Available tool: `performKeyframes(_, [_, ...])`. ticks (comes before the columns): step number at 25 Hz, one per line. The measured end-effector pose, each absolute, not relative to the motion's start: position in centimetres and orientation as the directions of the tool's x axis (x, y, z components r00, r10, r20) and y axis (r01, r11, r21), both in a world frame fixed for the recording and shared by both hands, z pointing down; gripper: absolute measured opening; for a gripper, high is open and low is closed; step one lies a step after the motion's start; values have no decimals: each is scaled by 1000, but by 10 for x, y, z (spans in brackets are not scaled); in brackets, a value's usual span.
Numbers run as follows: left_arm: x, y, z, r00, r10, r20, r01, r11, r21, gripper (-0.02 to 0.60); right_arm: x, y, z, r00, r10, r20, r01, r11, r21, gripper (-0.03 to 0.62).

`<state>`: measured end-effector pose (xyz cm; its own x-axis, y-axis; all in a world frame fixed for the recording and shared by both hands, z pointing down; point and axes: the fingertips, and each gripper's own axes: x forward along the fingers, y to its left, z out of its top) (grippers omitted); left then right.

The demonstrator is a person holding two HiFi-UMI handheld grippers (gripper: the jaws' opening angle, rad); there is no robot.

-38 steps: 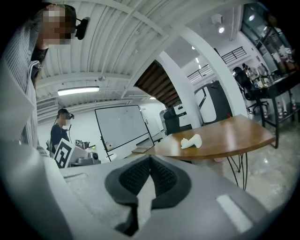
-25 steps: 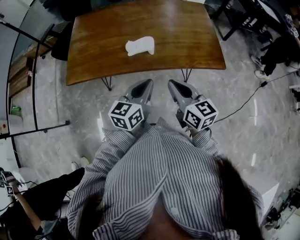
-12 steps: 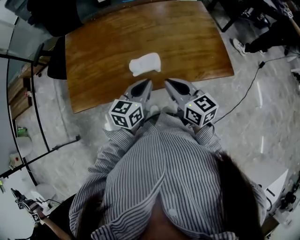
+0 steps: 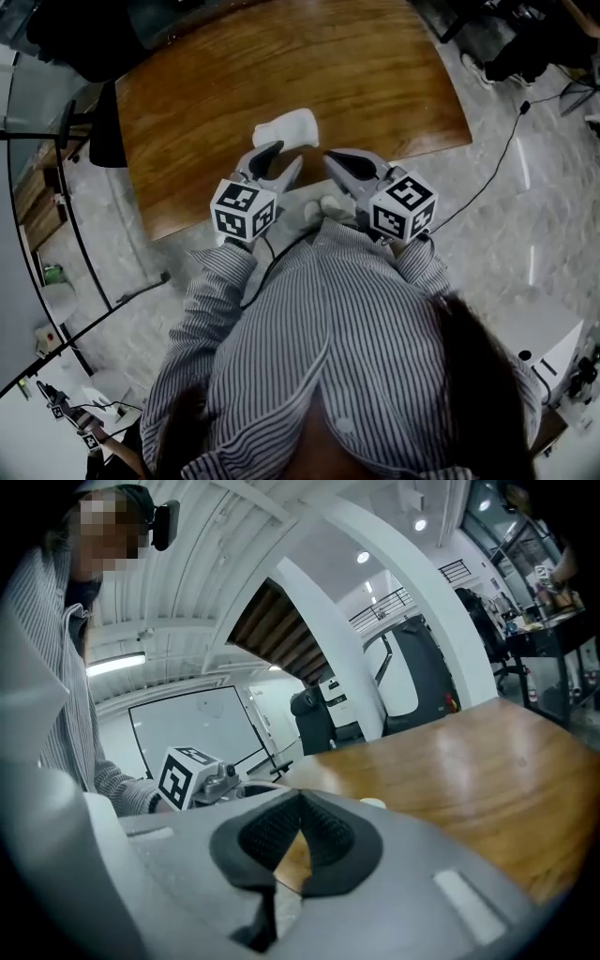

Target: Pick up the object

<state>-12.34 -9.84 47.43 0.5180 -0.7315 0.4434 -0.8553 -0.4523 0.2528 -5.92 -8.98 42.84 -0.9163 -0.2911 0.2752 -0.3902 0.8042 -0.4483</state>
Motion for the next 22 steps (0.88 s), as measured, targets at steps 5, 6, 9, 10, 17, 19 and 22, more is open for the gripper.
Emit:
performKeyframes(5, [-128,-110,505,563,-601,567,-809,-541,230,297,-54,-98,438,-911,-290,293,-401,785,-472,2])
performKeyframes(6, [-130,-112,511,565,-579,588,-801,-557,220,310,-53,-97,441,-910,-288,298,-403,779,-480,2])
performKeyframes(9, [-134,-120,524,557,-525,643,-769,-619,160,342,-51,-97,450,-908,-280,313,-408,764,-500,2])
performKeyframes(10, [-135,-124,526,554,-509,659,-755,-641,140,360,-50,-97,452,-907,-278,316,-409,759,-506,2])
performKeyframes(17, [-134,-138,552,539,-352,765,-598,-799,53,424,-39,-98,464,-901,-283,328,-425,729,-537,2])
performKeyframes(19, [-129,-141,561,526,-310,792,-550,-834,39,437,-30,-101,469,-895,-296,334,-439,714,-545,2])
performKeyframes(22, [-125,-147,572,503,-269,821,-505,-863,27,451,-19,-105,476,-886,-313,343,-460,696,-552,2])
